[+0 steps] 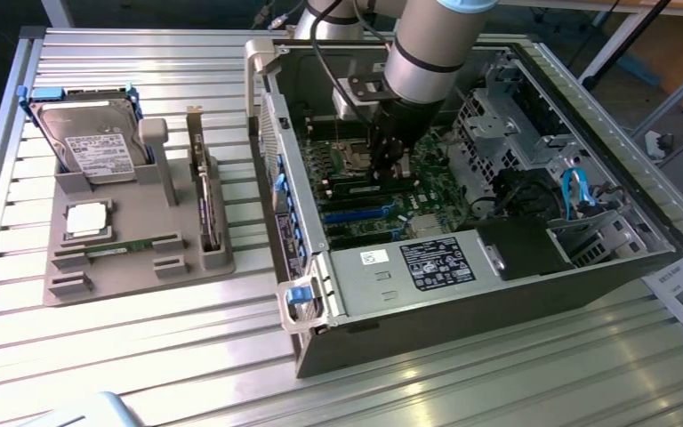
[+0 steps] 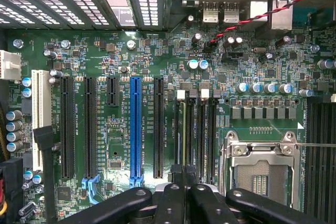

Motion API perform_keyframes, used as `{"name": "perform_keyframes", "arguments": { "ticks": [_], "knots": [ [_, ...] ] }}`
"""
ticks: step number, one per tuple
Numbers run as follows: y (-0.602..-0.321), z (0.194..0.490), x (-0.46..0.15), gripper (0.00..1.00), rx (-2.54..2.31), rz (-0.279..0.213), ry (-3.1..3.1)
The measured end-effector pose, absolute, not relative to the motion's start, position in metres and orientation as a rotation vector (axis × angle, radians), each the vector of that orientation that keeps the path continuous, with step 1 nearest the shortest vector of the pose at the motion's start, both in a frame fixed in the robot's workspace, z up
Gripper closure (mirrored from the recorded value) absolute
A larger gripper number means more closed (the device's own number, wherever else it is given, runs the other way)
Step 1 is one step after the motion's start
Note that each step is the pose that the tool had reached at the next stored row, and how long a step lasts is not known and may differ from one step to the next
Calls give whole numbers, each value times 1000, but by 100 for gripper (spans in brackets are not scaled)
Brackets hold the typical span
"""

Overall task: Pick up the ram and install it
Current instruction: 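Press down the ram until it locks into place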

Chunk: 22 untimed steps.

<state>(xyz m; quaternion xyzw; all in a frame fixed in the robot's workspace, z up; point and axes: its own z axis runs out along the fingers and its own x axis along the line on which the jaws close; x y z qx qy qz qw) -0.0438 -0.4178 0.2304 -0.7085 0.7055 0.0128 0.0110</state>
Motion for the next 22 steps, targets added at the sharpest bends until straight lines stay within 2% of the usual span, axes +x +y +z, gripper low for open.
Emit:
{"name": "perform_keyframes", "arguments": {
  "ticks": [22],
  "knots": [
    [-418,260,-43,90,-2215,52,2206]
  ]
}}
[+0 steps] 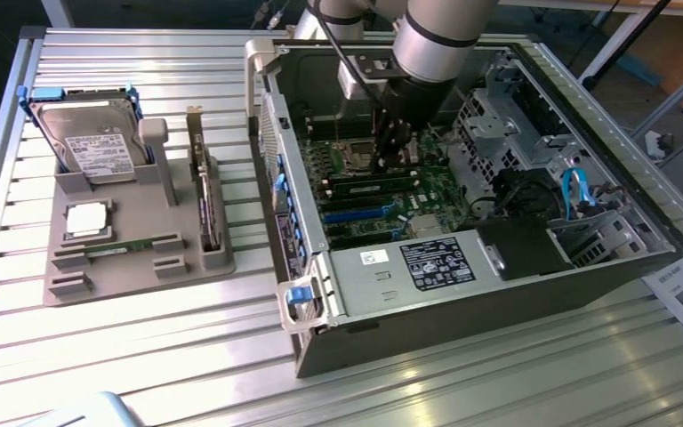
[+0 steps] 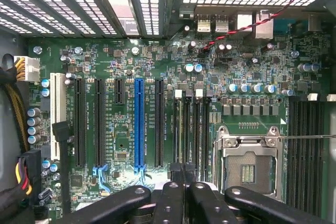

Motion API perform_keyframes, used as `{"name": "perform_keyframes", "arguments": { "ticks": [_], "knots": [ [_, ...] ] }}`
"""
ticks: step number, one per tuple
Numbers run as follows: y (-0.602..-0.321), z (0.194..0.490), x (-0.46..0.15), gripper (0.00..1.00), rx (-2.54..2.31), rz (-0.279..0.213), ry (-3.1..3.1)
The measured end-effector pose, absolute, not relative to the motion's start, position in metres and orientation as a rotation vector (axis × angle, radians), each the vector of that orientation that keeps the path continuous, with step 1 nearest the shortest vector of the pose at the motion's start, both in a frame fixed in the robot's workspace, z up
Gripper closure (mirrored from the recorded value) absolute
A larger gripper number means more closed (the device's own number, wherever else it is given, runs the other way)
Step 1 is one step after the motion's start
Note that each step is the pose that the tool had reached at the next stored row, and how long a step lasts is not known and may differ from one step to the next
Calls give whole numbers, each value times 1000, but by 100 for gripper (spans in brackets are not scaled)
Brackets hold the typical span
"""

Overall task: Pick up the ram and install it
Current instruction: 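Press down the ram until it locks into place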

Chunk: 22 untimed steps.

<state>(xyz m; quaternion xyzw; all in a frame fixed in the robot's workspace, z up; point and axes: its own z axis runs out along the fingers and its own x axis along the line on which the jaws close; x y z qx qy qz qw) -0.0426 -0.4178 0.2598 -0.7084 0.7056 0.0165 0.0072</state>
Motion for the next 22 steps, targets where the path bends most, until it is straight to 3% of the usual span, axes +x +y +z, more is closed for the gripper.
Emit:
{"name": "perform_keyframes", "arguments": {
  "ticks": [22],
  "knots": [
    [-418,257,-92,90,-2211,41,2202]
  ]
}}
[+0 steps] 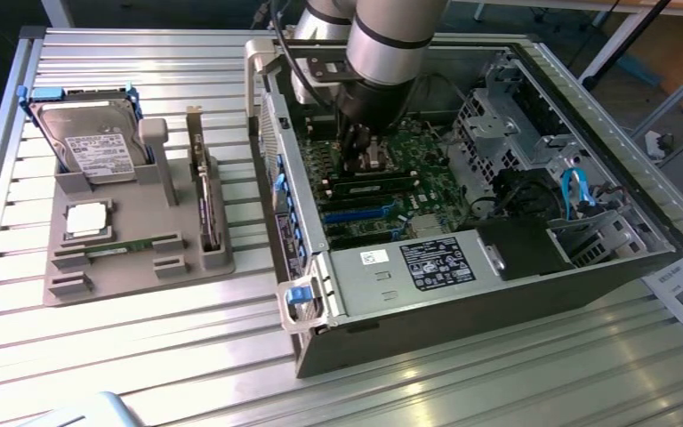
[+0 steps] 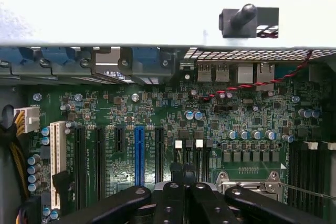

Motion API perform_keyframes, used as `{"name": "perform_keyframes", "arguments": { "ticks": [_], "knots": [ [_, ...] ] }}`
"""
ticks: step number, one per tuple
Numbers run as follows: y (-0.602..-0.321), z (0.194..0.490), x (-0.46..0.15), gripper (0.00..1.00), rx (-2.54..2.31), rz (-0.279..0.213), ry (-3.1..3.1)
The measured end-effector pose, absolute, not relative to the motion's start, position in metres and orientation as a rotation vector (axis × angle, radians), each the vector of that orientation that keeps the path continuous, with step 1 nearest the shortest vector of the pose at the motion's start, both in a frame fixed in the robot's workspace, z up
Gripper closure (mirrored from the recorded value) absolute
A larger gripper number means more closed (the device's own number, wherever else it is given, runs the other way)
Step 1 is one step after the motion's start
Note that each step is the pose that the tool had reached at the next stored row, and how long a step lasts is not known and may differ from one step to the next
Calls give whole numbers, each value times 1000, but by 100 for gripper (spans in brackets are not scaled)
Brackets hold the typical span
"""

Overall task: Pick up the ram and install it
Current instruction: 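Press down the ram until it locks into place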

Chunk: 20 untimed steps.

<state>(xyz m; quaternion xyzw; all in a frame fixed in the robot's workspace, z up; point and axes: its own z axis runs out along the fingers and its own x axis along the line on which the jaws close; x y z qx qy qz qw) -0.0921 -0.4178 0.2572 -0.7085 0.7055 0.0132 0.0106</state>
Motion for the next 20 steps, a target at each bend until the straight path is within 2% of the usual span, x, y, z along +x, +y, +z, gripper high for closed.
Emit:
{"name": "perform_keyframes", "arguments": {
  "ticks": [20],
  "knots": [
    [-418,237,-92,90,-2211,41,2202]
  ]
}}
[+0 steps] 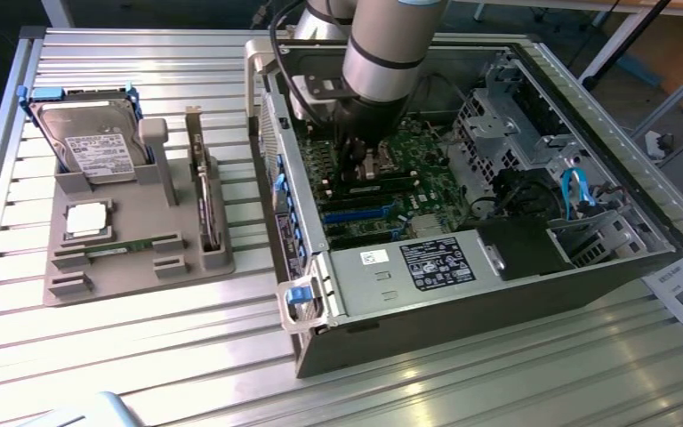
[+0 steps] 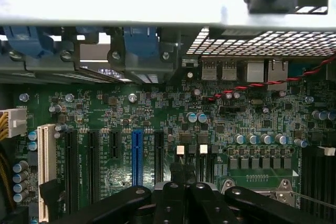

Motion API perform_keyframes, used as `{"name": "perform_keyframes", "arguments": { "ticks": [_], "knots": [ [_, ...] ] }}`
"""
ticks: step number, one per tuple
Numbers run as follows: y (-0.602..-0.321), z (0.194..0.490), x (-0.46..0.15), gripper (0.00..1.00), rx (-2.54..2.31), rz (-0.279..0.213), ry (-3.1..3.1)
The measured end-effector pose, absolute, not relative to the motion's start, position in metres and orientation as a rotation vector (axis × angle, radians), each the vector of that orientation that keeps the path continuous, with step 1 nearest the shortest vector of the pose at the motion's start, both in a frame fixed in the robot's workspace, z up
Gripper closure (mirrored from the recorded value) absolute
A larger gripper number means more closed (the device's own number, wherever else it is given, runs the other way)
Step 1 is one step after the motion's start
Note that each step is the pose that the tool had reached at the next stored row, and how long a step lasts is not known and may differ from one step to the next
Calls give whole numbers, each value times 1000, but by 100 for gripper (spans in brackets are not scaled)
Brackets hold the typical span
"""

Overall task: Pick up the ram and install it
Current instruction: 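Press down the ram until it locks into place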

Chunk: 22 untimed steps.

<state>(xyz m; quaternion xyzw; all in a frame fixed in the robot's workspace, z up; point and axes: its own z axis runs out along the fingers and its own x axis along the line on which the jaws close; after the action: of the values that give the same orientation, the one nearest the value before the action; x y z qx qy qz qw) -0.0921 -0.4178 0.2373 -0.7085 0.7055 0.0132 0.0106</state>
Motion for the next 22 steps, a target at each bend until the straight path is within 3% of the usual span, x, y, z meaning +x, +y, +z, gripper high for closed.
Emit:
{"name": "perform_keyframes", "arguments": {
  "ticks": [22],
  "knots": [
    [-418,229,-92,90,-2211,41,2202]
  ]
}}
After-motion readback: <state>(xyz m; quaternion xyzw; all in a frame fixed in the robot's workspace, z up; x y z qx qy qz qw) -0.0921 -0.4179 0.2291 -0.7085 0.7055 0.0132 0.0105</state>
